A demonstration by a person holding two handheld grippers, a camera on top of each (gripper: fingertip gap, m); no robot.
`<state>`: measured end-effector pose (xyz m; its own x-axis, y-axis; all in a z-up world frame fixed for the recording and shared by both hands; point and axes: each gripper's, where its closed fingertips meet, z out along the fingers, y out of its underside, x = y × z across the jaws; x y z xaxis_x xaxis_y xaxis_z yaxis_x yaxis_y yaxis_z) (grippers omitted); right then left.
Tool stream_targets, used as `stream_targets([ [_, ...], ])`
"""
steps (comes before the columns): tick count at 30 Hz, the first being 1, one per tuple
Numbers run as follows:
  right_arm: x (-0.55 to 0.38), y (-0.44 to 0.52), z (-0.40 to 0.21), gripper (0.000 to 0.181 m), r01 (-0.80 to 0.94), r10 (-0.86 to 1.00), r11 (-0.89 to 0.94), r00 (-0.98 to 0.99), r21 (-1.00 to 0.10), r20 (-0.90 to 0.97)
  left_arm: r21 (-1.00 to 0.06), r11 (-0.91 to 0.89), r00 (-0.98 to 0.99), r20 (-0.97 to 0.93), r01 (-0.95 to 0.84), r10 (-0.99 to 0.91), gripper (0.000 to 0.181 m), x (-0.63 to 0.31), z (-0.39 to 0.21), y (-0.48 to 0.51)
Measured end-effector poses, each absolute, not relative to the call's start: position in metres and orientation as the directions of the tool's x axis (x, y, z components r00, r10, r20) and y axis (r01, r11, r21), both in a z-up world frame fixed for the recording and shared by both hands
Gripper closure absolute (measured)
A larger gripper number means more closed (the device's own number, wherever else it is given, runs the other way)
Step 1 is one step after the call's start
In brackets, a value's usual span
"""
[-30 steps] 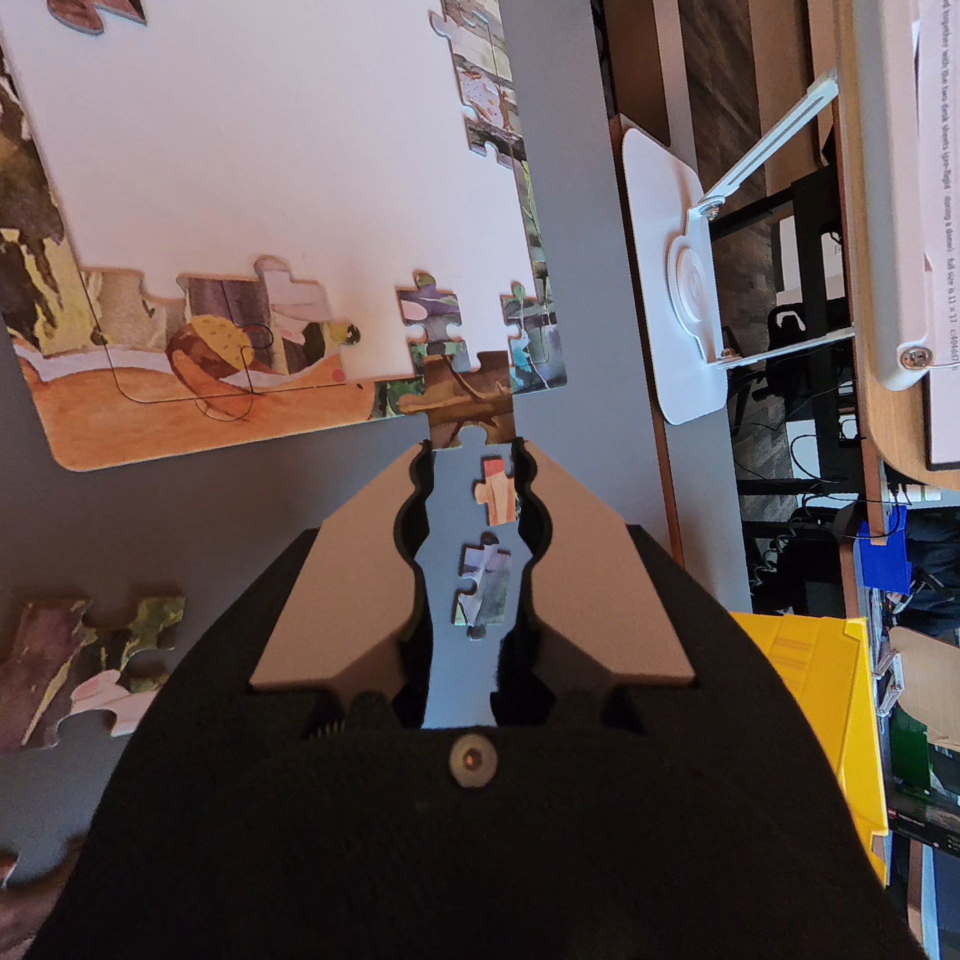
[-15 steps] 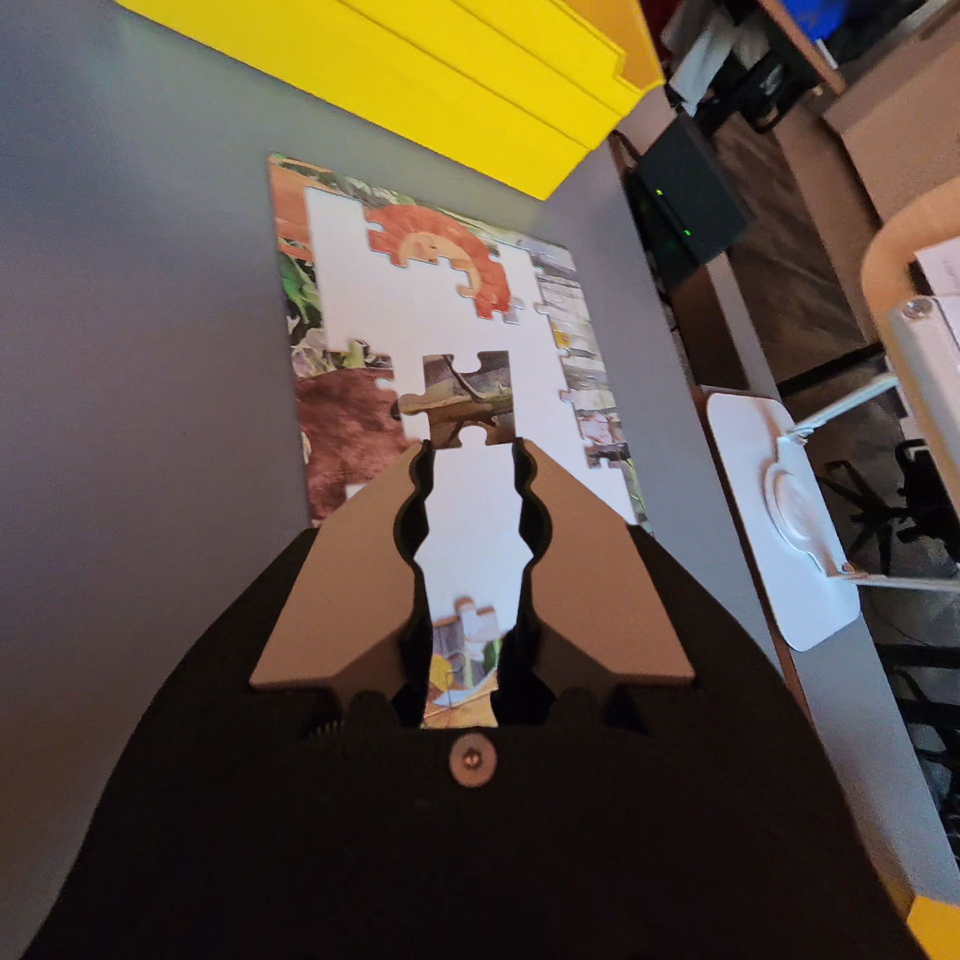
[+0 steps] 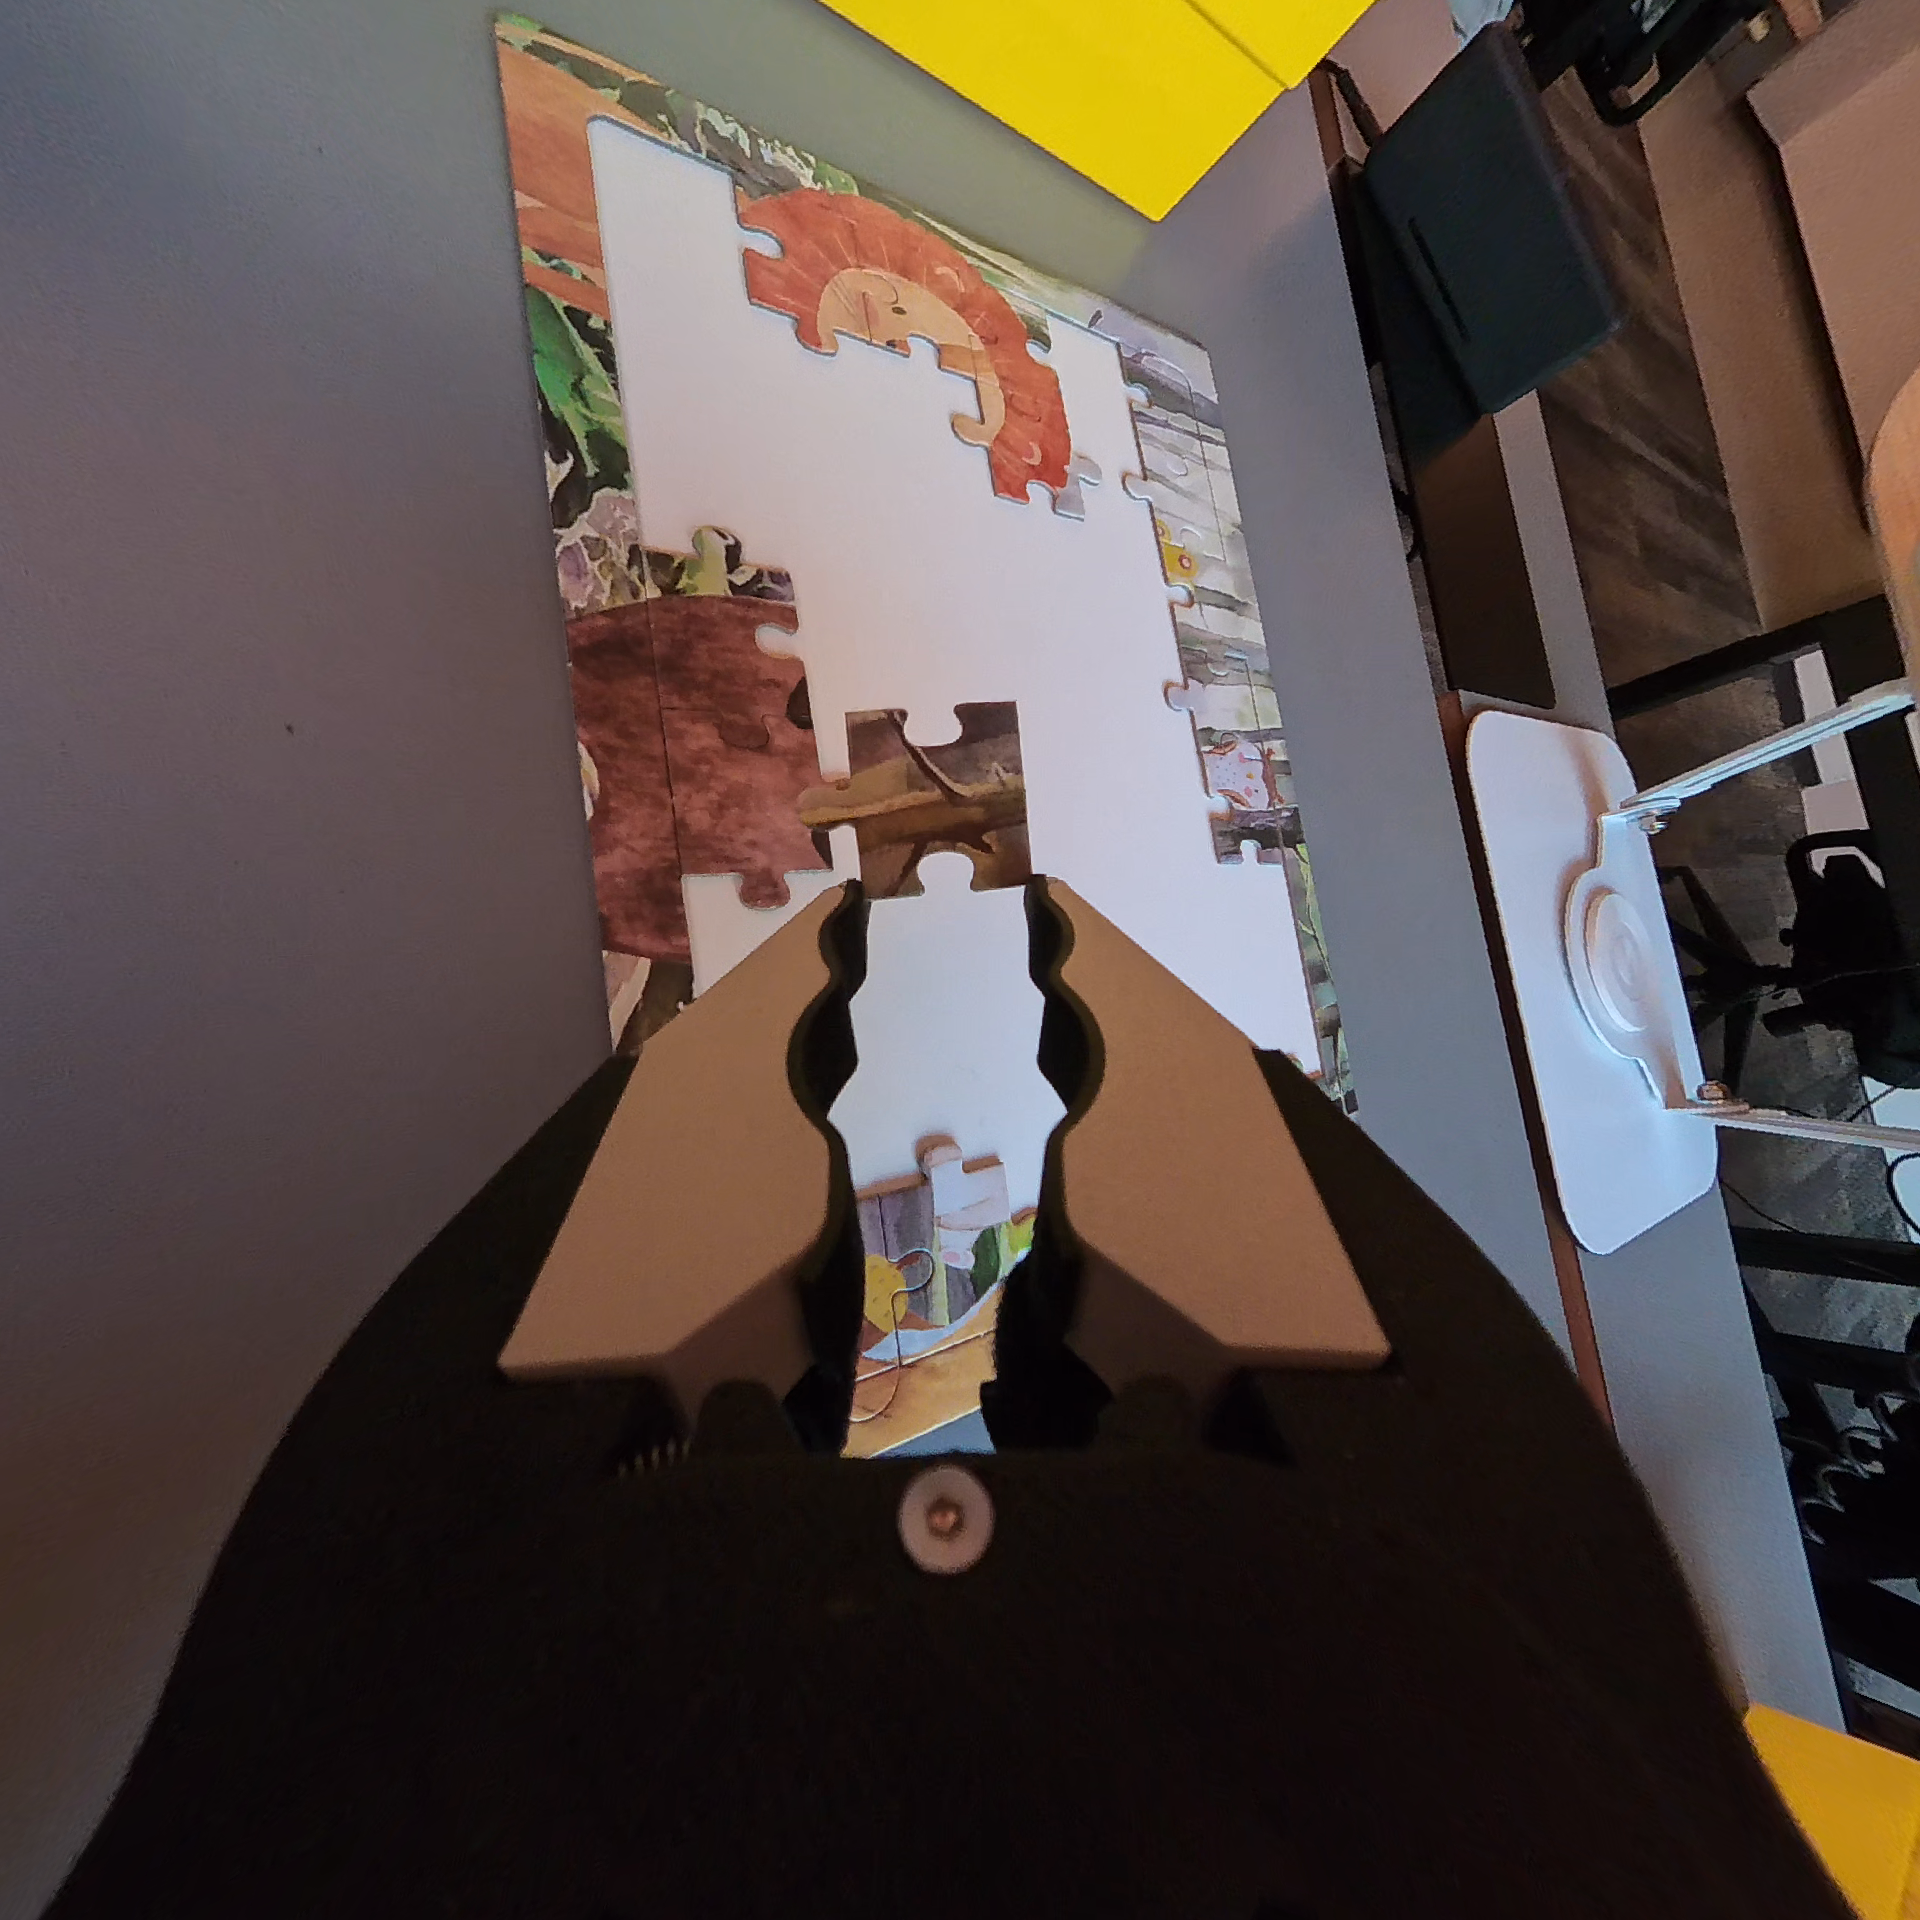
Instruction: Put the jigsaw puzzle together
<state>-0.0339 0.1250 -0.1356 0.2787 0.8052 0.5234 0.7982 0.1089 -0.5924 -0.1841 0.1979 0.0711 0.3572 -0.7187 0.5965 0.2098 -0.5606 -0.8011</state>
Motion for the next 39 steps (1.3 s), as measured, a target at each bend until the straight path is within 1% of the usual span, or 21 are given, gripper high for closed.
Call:
stream_targets([
  [21,-0.031,0.125,-0.142,0.150,0.819,0.805,0.123,0.248,-0.560,0.539,-0.781,-0.594,0.344,0.621,0.195,-0.704,0.161,-0.181,0.065,0.198],
  [39,-0.004,0.139,-0.140,0.150,0.790,0.794,0.048,0.341,-0.611,0.504,-0.770,-0.609,0.336,0.635,0.193,-0.696,0.160,-0.181,0.063,0.198],
])
